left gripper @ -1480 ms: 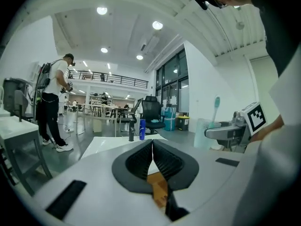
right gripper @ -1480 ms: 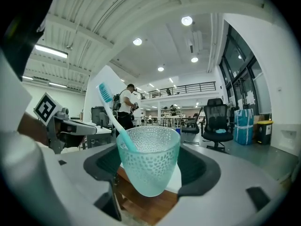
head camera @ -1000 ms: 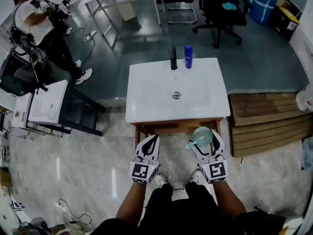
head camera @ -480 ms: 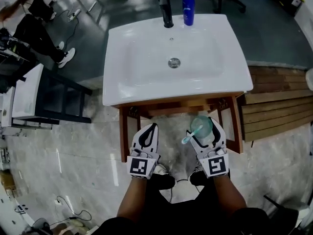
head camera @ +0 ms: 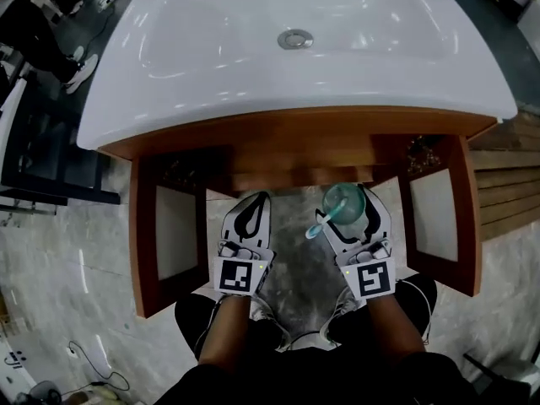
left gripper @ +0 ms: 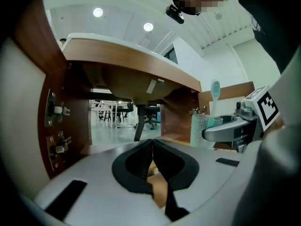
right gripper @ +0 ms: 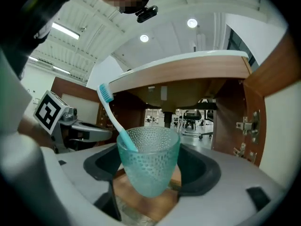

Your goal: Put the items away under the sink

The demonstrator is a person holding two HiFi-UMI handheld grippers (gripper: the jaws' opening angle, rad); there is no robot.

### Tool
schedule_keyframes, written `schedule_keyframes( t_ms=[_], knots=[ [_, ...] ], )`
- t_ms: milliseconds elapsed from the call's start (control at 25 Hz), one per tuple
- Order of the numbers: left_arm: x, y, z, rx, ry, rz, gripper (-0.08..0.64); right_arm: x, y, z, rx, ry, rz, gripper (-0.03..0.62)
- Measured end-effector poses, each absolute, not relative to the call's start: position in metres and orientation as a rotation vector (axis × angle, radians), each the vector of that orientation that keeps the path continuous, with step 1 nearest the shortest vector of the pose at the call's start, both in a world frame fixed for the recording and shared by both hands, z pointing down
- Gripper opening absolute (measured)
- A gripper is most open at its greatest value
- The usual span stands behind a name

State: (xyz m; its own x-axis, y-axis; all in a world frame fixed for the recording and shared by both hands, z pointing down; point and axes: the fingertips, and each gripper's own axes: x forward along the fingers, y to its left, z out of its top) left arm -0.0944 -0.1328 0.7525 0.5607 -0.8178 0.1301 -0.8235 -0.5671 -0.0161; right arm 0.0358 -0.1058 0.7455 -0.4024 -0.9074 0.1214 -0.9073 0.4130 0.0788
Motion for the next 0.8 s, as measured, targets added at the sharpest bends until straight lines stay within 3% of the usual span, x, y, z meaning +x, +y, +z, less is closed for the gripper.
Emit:
schedule_keyframes(
  t_ms=[320, 800],
  knots=[
    [-0.103, -0.152, 0.790, 2.725, -1.510, 0.126, 0.021, 0.037, -0.111, 0.785, 1.643, -2.497, -0.008, 0.378],
    [-0.098, -0.160, 0.788, 2.708, -1.521, 0.179, 0.021, 0.048, -0.152, 0.761, 1.710, -2.483, -0.045, 0.377]
  ],
)
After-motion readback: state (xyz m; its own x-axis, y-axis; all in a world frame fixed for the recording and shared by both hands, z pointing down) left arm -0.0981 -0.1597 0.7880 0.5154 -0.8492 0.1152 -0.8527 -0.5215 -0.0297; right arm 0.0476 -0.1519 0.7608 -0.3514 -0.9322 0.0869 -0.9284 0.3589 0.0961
